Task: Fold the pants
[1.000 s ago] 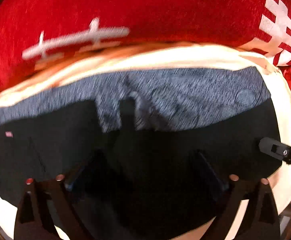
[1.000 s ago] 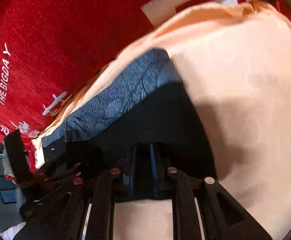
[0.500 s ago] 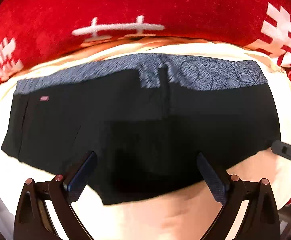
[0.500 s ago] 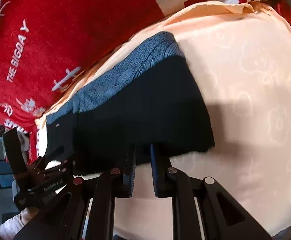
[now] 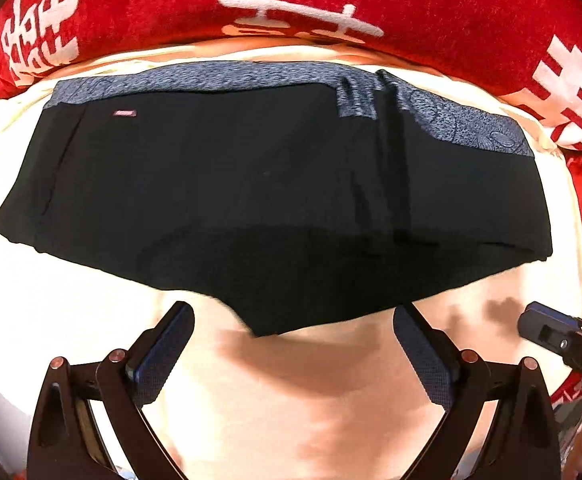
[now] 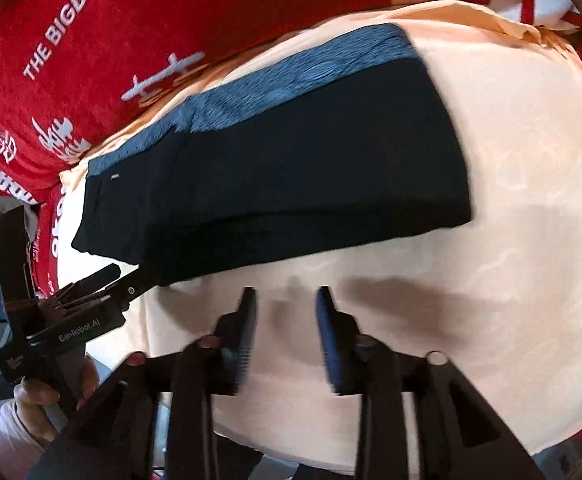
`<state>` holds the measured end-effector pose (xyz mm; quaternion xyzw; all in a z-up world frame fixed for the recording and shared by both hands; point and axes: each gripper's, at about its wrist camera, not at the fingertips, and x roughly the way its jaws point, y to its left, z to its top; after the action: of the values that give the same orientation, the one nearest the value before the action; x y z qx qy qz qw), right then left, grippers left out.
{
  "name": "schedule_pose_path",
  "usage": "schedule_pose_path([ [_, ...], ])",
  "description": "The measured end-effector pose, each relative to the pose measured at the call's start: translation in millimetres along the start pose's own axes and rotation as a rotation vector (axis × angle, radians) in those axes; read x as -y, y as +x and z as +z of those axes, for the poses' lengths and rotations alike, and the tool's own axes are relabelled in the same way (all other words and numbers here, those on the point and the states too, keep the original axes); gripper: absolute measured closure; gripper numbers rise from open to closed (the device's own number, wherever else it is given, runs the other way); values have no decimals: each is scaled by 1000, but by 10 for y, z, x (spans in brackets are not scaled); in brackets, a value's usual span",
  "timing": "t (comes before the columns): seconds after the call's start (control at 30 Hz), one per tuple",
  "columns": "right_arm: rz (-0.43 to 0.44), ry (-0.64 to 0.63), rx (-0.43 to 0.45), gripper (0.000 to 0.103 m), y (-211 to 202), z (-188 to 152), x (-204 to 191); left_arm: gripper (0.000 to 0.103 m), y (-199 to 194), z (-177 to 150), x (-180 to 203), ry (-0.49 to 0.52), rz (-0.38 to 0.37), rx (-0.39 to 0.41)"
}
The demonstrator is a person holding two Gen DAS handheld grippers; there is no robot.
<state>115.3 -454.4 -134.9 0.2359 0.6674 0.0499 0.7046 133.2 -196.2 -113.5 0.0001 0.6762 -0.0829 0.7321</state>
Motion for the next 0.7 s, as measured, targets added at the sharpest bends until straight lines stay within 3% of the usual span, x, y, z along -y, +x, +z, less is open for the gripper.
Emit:
schedule_pose_path([
  [0.1, -5, -16, -4, 36, 58, -66, -202, 3, -73, -38, -220, -26, -74, -5],
  [0.27, -16, -26, -27, 26, 238, -153, -596, 1, -226, -91, -582, -17, -122, 24],
  [0.37, -24, -30, -35, 26, 326, -182, -823, 1, -309, -92, -857, -63, -182, 56],
  [0.7, -54, -92, -77, 26, 595, -188, -1402, 1, -372, -115, -1581, -144, -55, 76],
])
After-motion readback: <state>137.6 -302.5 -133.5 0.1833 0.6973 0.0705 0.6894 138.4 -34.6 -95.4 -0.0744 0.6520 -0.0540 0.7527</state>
